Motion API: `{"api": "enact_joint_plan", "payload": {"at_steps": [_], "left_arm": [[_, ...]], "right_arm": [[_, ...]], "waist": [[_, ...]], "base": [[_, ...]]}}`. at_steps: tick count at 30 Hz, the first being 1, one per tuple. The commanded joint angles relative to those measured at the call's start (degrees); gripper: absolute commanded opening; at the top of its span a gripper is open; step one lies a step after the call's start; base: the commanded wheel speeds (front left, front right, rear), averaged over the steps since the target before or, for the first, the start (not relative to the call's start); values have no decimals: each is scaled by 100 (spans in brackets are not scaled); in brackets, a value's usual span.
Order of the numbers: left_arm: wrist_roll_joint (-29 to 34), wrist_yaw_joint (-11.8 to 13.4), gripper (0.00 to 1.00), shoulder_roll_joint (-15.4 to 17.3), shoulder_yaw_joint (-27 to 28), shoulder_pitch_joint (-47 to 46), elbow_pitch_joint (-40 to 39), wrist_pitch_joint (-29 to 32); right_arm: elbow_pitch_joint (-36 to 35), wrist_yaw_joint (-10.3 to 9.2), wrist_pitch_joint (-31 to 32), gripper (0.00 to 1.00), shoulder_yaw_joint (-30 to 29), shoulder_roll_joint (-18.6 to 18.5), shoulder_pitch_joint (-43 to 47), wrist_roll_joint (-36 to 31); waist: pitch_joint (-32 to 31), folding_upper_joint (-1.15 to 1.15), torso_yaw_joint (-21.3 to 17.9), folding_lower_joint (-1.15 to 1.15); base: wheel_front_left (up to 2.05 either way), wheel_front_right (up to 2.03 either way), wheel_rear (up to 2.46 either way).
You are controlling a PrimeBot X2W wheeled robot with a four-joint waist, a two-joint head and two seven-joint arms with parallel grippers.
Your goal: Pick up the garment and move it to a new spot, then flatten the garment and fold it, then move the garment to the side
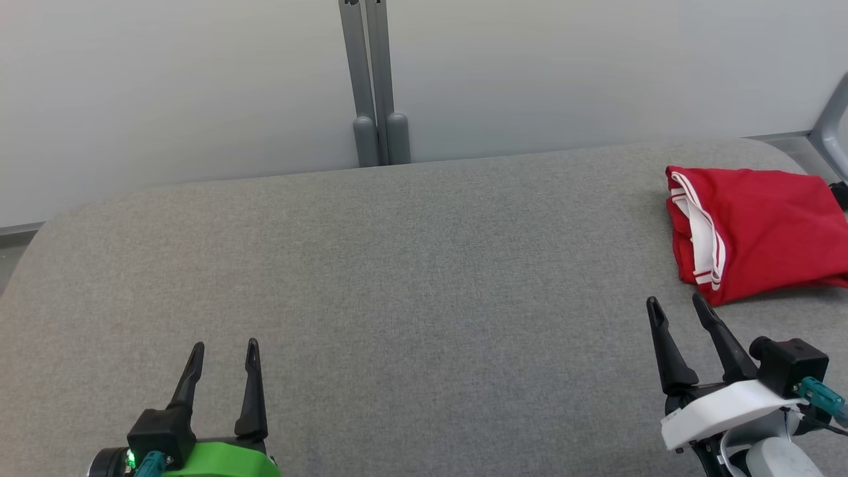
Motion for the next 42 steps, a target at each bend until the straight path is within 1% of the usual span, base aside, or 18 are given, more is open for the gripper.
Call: {"api": "enact_joint_plan", "payload": {"at_steps": [1,5,6,8,10,25,42], "left_arm": [[31,-28,100,0,17,-73,39,-14],[-56,-68,100,-5,40,-98,140,-14],[-45,-56,0,-5,28,-25,147,0],[-50,-55,0,-16,23,24,240,11],[-190,-62,0,-17,74,-18,299,75],[-1818,-131,0,-15,230,-183,264,491],[-3311,-196,0,-11,380,-342,239,869]], "right_arm": [[20,-5,-22,100,-3,3,-73,20],[70,-5,-22,100,26,19,-113,25],[51,0,0,0,23,11,-73,5],[137,0,3,0,42,54,-6,5],[155,0,42,0,18,82,3,133],[150,0,468,0,-271,257,-96,1472],[145,-1,860,0,-538,419,-190,2706]], "waist": [[2,0,-20,0],[8,0,-59,0],[8,0,-56,0],[8,0,-60,0],[12,0,-58,0],[58,0,-31,0],[109,0,-1,0]], "base": [[0,0,0],[0,0,0],[0,0,0],[0,0,0],[0,0,0],[0,0,0],[0,0,0]]}}
